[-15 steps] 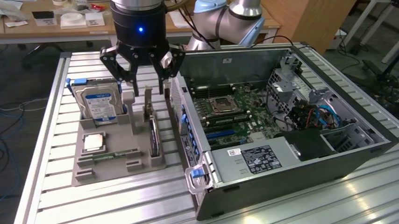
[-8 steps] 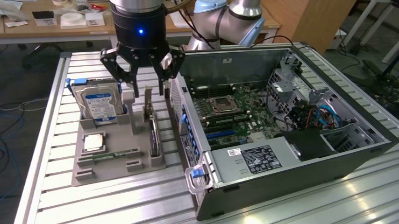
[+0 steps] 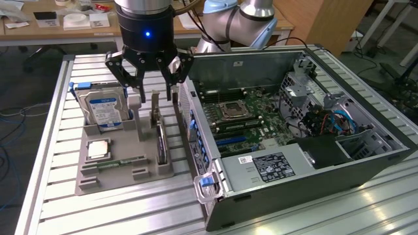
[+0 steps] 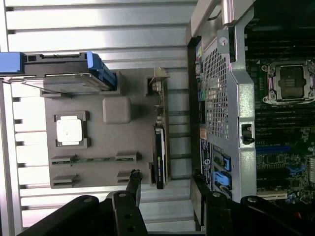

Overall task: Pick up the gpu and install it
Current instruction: 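Pick up the gpu and move the gpu toward the slot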

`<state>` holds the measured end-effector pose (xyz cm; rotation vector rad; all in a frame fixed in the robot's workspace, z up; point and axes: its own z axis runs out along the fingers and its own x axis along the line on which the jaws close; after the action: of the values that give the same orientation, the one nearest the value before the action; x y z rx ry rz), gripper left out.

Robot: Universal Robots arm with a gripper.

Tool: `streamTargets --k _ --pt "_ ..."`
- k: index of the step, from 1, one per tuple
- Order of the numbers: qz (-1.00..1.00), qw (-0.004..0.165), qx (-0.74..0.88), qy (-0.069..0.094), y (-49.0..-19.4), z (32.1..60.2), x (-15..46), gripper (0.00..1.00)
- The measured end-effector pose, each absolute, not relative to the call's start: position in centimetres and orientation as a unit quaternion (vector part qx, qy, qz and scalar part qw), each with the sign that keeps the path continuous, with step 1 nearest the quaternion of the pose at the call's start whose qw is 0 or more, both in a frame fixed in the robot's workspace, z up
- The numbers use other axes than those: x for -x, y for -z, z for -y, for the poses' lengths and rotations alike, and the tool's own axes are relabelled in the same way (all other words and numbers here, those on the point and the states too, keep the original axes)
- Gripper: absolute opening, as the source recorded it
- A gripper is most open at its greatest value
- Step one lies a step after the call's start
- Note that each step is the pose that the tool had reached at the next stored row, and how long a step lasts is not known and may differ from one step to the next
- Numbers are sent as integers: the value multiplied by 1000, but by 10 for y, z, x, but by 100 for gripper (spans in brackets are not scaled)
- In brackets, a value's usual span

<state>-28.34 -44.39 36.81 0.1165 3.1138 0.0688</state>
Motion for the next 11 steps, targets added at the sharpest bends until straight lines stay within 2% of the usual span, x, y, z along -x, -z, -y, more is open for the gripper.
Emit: streamTargets --k 11 --pt "-999 12 -37 -22 -360 444 283 53"
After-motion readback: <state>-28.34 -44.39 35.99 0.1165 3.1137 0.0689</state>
